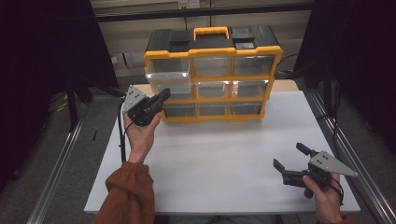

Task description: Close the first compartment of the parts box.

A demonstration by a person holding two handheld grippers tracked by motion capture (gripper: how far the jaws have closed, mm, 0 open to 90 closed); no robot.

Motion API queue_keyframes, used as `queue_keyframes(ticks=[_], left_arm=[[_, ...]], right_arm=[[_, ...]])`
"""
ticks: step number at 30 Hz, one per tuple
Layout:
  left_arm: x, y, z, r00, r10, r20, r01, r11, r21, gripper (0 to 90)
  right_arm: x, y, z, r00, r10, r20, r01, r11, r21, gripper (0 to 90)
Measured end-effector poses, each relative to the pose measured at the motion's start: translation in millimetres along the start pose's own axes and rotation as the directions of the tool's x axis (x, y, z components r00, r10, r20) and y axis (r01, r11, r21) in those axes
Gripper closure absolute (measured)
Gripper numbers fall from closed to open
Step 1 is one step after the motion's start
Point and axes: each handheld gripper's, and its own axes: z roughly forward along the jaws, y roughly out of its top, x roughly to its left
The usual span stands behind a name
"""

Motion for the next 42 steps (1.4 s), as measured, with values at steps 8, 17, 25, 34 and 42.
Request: queue_keyframes(ticks=[8,17,25,34,42], left_arm=[[0.5,1.4,3.3,1.0,-0.002,-0.007,0.002,1.0,-0.001,90.0],[1.1,1.8,6.9,0.9999,-0.002,-0.015,0.002,1.0,-0.002,90.0],[1.8,2.2,9.5,0.9997,-0.012,-0.021,0.012,0.9999,-0.012,90.0],[4.2,3.1,10.2,0.9997,0.012,-0.02,-0.012,0.9999,0.002,90.0],[4.4,3.2,12.9,0.9996,0.009,-0.028,-0.009,0.9999,-0.004,90.0]], right_arm=[[0.0,0.1,0.1,1.0,-0.001,0.001,0.001,1.0,0.0,0.3],[0.0,0.0,0.1,1.0,0.001,-0.001,-0.001,1.0,0.001,0.3],[0.0,-0.1,0.2,1.0,0.002,0.0,-0.002,1.0,-0.003,0.3],[-0.1,-0.1,0.3,1.0,0.002,0.001,-0.002,1.0,-0.004,0.3],[0.1,-0.1,0.2,1.0,0.002,0.001,-0.002,1.0,-0.004,0.3]])
